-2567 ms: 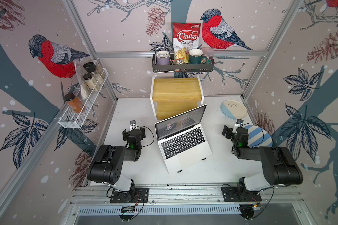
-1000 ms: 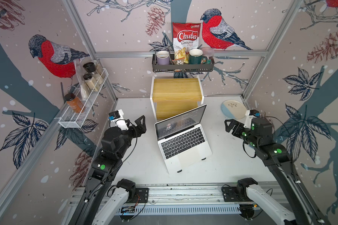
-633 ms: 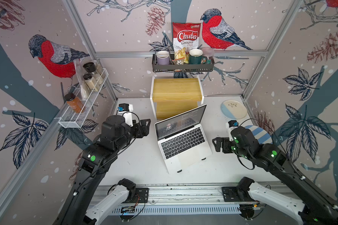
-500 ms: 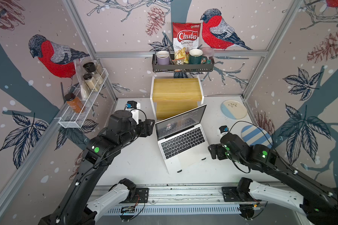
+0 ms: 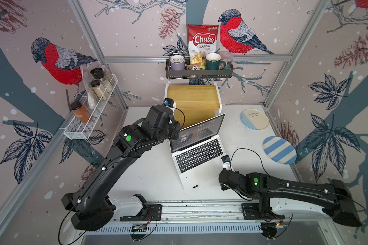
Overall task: Close the laptop lid and set it aside
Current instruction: Close the lid of the laptop.
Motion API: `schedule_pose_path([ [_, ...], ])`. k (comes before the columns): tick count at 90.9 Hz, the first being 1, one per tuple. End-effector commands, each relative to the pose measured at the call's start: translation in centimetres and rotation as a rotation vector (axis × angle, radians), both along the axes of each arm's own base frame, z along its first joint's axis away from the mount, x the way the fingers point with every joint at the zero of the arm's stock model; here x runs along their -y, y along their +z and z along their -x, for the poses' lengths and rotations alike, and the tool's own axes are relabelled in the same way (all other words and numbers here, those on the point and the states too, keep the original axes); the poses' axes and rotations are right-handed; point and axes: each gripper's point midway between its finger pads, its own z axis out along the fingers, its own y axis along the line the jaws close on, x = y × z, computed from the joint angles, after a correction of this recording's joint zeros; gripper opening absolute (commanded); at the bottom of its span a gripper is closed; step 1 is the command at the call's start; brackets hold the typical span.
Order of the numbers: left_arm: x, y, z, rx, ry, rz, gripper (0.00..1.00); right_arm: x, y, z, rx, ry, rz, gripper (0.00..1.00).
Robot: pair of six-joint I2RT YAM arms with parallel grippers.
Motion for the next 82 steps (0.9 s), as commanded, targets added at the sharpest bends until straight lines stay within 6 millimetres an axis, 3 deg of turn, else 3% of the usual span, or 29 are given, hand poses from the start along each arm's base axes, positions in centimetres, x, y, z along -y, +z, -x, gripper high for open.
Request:
schedule_pose_path([
  [1, -0.2, -0.4, -0.5, 0.007, 0.026, -0.072, 0.31, -1.7, -0.8, -0.3, -0.027, -0.051, -0.092, 0.07],
  [13, 0.4, -0.7, -0.8, 0.001, 0.018, -0.086, 0.30, -2.1, -3.6, 0.2, -0.085, -0.064, -0.055, 0.00],
  [35, 1.3, -1.5, -0.8, -0.023, -0.009, -0.107, 0.26, -2.6, -6.4, 0.8, -0.125, -0.068, 0.008, 0.00],
  [82, 2.8, -4.0, 0.2, -0.073, -0.060, -0.092, 0.23, -2.8, -8.5, 0.0, -0.129, -0.085, 0.044, 0.00],
])
